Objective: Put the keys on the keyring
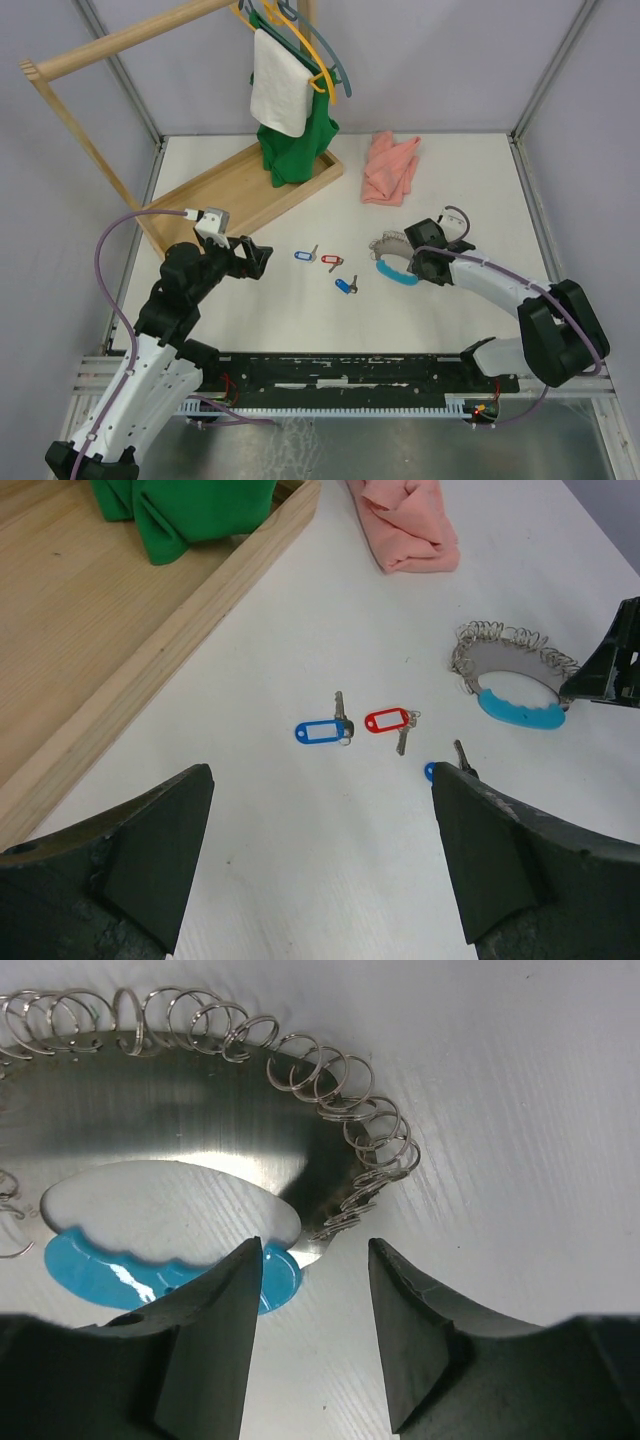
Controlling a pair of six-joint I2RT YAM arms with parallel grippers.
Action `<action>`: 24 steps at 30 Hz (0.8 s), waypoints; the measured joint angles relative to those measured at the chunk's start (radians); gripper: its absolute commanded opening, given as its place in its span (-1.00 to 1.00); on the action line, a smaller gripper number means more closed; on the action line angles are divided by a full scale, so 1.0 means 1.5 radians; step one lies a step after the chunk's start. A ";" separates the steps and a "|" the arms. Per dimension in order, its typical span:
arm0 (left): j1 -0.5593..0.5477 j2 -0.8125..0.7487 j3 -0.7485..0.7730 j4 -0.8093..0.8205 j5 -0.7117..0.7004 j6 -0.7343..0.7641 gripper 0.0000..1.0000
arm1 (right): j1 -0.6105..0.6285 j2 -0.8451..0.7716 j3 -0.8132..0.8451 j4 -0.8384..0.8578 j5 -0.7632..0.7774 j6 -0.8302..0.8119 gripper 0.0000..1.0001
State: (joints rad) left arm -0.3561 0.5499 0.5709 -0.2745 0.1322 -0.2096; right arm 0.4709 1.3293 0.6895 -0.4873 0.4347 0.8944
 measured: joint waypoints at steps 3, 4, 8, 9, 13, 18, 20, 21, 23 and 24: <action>0.000 0.000 0.000 -0.005 -0.001 0.000 0.92 | -0.001 0.029 0.000 0.007 0.012 0.012 -0.05; 0.000 0.001 0.000 -0.006 -0.001 0.000 0.92 | -0.001 0.034 0.000 0.009 0.014 0.014 -0.07; 0.000 0.003 0.000 -0.006 -0.002 0.000 0.91 | -0.002 0.049 0.000 0.020 0.029 0.020 -0.20; 0.000 0.004 0.000 -0.006 -0.002 0.000 0.91 | -0.002 0.052 0.000 0.021 0.032 0.020 -0.21; 0.000 0.008 0.000 -0.006 -0.003 0.000 0.90 | -0.003 0.066 0.000 0.030 0.043 0.024 -0.28; 0.000 0.010 0.000 -0.006 -0.003 0.000 0.90 | -0.005 0.073 0.000 0.039 0.053 0.030 -0.62; 0.000 0.011 0.000 -0.006 -0.003 0.000 0.90 | -0.005 0.073 0.000 0.038 0.056 0.027 -0.74; 0.000 0.011 0.000 -0.006 -0.003 0.000 0.90 | -0.005 0.073 0.000 0.038 0.058 0.024 -0.78; 0.000 0.014 0.000 -0.006 -0.003 0.000 0.90 | -0.006 0.067 0.000 0.036 0.061 0.016 -0.87; 0.000 0.015 0.000 -0.006 -0.003 0.000 0.90 | -0.006 0.059 0.000 0.033 0.063 0.010 -0.90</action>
State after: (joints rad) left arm -0.3561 0.5724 0.5709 -0.2832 0.1284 -0.2096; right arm 0.4625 1.4181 0.6895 -0.4385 0.5289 0.9092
